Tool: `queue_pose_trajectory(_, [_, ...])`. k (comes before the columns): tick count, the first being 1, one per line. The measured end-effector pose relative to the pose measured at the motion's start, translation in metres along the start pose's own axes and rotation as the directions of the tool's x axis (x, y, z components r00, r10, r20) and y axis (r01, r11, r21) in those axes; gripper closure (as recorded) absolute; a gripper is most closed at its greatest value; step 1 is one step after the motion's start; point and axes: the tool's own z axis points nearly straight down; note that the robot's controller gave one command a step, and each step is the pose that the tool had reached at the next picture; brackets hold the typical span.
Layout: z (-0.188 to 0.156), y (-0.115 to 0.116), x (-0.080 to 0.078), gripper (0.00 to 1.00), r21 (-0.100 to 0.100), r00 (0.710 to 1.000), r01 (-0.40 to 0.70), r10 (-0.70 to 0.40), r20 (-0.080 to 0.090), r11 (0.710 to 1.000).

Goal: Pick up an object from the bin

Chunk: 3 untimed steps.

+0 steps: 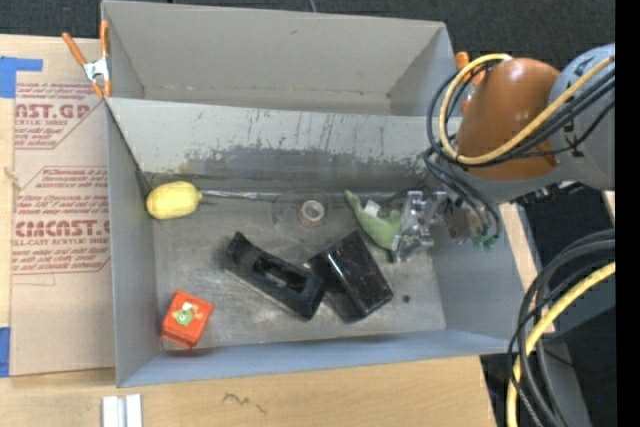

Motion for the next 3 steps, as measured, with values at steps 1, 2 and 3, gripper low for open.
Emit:
queue_pose_trajectory(1, [-0.026, 0.007, -0.019, 1.00, 0.000, 1.000, 0.012, -0.012, -0.002, 1.000])
queue_pose_trajectory(2, [-0.045, 0.005, -0.003, 1.00, 0.000, 1.000, 0.014, -0.014, 0.001, 1.000])
queue_pose_trajectory(3, [-0.048, 0.007, 0.003, 1.00, 0.001, 1.000, 0.010, -0.010, -0.001, 1.000])
